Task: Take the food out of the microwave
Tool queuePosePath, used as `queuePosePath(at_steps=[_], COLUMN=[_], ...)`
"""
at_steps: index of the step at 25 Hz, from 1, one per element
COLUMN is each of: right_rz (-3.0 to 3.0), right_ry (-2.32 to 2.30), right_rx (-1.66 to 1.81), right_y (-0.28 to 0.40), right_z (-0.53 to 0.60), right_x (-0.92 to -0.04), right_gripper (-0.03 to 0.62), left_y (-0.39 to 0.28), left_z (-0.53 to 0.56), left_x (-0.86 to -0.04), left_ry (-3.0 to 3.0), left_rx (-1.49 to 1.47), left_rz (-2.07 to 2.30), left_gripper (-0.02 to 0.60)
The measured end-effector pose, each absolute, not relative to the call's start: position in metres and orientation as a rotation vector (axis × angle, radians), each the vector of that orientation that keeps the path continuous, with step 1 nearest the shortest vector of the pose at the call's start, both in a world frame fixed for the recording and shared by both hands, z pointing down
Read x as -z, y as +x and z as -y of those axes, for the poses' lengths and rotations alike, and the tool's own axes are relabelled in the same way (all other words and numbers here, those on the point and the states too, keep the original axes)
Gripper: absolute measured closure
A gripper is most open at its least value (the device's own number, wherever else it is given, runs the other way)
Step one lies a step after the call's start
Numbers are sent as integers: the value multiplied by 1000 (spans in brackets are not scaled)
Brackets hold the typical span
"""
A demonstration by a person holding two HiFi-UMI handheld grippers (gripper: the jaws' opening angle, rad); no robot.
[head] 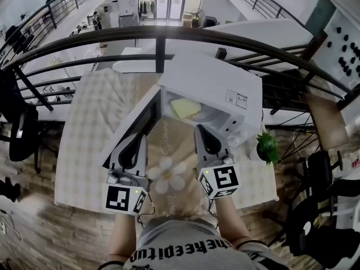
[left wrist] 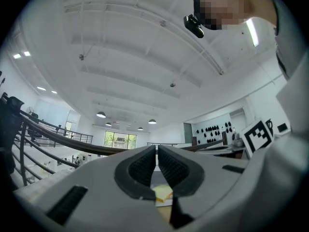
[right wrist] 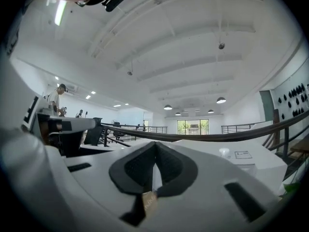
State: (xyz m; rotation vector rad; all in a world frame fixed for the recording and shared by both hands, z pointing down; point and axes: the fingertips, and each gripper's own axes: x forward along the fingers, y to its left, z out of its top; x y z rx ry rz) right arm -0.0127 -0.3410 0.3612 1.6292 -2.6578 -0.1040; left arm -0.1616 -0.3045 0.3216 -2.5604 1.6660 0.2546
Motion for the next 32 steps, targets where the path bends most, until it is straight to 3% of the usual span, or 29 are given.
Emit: queuePosePath(at_steps=[7,32], right_rz=[2484,1818], right_ry=[1557,1033], right_rx=[161,698], right_y=[-25,-39], right_z=[372,470], right_x=[-412,-587], right_gripper=[586,429], left_y=[-159,-150], left_z=[323,348], left_x=[-344,-416], left_ry=[-2632,-2836], left_rx=[-247,-132], left_rz=[-1601,-1546], left_gripper=[566,566])
